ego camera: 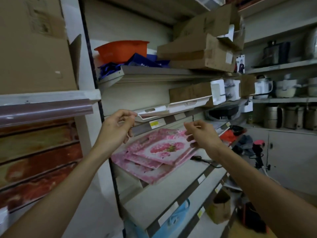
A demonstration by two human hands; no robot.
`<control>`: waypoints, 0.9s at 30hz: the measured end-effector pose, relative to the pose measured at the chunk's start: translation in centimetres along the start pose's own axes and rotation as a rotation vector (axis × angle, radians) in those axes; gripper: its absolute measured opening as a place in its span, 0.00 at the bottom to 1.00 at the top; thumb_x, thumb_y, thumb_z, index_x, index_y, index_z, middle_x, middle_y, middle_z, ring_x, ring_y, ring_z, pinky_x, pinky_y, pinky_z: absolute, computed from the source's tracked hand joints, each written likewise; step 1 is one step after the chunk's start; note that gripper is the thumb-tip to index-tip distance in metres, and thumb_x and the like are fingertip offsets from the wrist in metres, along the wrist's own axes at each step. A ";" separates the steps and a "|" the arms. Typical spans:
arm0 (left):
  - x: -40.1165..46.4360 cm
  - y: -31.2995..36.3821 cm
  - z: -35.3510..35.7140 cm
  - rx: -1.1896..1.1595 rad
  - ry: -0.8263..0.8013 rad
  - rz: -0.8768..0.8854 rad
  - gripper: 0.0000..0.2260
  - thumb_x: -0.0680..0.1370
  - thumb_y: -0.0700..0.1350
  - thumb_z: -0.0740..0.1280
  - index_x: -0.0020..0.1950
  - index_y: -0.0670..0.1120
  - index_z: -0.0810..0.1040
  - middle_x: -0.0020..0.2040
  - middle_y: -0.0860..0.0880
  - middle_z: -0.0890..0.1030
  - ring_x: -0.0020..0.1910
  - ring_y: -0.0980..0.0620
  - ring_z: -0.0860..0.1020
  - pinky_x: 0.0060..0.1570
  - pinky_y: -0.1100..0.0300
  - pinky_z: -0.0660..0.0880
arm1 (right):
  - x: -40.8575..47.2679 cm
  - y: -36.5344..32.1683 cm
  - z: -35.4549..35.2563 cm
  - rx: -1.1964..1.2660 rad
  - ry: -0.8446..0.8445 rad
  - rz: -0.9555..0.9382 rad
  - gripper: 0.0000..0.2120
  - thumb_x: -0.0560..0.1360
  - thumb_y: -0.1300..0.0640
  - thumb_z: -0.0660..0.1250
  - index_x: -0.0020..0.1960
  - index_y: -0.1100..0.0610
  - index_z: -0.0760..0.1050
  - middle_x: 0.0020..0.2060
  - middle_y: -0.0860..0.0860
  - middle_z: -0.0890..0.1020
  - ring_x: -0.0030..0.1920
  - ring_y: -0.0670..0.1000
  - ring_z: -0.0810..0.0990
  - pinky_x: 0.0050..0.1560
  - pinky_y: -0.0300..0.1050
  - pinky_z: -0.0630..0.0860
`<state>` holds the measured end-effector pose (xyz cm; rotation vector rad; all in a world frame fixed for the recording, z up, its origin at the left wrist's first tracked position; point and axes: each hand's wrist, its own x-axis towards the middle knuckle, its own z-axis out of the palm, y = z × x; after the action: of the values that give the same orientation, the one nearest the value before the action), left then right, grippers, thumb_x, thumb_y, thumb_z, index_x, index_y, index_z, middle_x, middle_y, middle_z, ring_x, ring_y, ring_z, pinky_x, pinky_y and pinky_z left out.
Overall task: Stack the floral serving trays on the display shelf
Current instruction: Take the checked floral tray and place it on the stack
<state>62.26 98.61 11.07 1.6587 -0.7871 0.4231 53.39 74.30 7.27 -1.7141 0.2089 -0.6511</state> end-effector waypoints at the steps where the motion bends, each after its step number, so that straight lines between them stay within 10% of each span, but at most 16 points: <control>1: 0.9 -0.1 0.7 -0.015 -0.006 0.005 0.05 0.80 0.43 0.65 0.53 0.47 0.80 0.41 0.46 0.80 0.31 0.48 0.76 0.26 0.58 0.71 | 0.9 -0.3 -0.2 0.076 -0.010 0.045 0.16 0.78 0.47 0.66 0.58 0.59 0.73 0.51 0.58 0.81 0.44 0.53 0.82 0.40 0.47 0.80; 7: 5.6 -2.3 4.3 -0.106 -0.009 0.021 0.05 0.79 0.42 0.65 0.51 0.50 0.80 0.38 0.46 0.80 0.31 0.46 0.75 0.28 0.55 0.72 | 7.3 -1.7 -0.6 0.483 -0.042 0.221 0.26 0.77 0.43 0.66 0.68 0.58 0.66 0.60 0.65 0.73 0.56 0.63 0.79 0.50 0.61 0.82; 14: 9.6 -4.9 6.1 -0.058 0.005 0.073 0.04 0.80 0.42 0.65 0.52 0.48 0.79 0.33 0.50 0.78 0.27 0.50 0.74 0.29 0.53 0.73 | 15.8 -2.1 -0.1 0.724 -0.134 0.391 0.37 0.72 0.38 0.69 0.72 0.56 0.61 0.65 0.69 0.70 0.58 0.70 0.77 0.39 0.64 0.81; 27: 11.7 -5.9 6.6 0.243 0.026 0.228 0.05 0.77 0.42 0.68 0.52 0.48 0.80 0.46 0.56 0.80 0.39 0.58 0.76 0.40 0.70 0.73 | 18.3 -2.4 -0.6 0.708 0.054 0.238 0.13 0.80 0.56 0.63 0.61 0.58 0.66 0.53 0.65 0.73 0.51 0.68 0.79 0.48 0.67 0.81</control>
<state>73.64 89.64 12.94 1.7894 -0.9383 0.7226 67.69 65.79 15.19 -0.9751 0.1872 -0.5111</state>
